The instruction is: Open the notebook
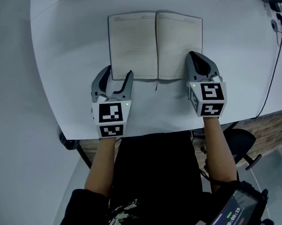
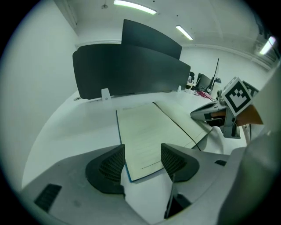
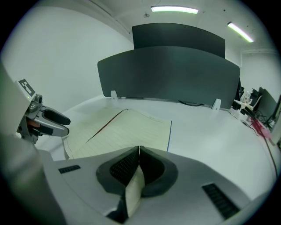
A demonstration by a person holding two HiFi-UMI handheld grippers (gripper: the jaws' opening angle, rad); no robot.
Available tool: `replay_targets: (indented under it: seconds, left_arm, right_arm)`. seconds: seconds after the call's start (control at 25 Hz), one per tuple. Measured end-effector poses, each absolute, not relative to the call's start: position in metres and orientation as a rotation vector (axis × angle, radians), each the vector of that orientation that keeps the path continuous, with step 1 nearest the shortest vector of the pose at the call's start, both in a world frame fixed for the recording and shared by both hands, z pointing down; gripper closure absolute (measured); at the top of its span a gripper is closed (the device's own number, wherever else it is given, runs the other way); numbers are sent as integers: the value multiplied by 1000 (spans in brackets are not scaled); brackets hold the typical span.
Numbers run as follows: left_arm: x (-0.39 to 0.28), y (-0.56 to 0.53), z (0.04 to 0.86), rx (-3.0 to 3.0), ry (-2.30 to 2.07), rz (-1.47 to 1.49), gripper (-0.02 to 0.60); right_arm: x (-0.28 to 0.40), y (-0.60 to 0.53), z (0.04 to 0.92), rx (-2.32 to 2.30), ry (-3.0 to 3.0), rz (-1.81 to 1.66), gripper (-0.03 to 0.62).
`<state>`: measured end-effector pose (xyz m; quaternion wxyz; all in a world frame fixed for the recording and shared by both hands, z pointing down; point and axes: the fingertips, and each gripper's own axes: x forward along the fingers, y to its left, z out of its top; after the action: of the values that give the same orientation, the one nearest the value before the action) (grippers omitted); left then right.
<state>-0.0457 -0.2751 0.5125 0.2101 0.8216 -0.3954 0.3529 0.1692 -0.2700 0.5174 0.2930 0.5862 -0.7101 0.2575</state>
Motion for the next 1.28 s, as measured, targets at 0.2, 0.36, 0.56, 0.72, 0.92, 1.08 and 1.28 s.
replay_targets:
  seconds: [0.2, 0.36, 0.56, 0.72, 0.92, 1.08, 1.28]
  left_arm:
    - [-45, -277, 521, 2256, -1081, 964, 324]
    - [-46, -278, 524, 2229, -1077, 939, 324]
    - [-45, -283, 520, 2092, -1069, 763, 324]
    - [-40, -281, 521, 2135, -1065, 857, 324]
    - [-43, -282, 509, 2278, -1169, 959, 324]
    - [-39, -279, 523, 2244, -1113, 971, 324]
    - [-40, -282, 523, 2186, -1139, 911, 324]
  right_arm:
    - [169, -270, 518, 1559, -1896, 694, 530]
    - [169, -271, 518, 1558, -1895, 691, 530]
    - [168, -270, 518, 1553, -1899, 703, 530]
    - [168, -271, 519, 1556, -1898, 703, 530]
    - [164, -270, 520, 1547, -1906, 701, 530]
    - [165, -269, 519, 1548, -1904, 690, 530]
    - [165, -269, 518, 1547, -1902, 681, 530]
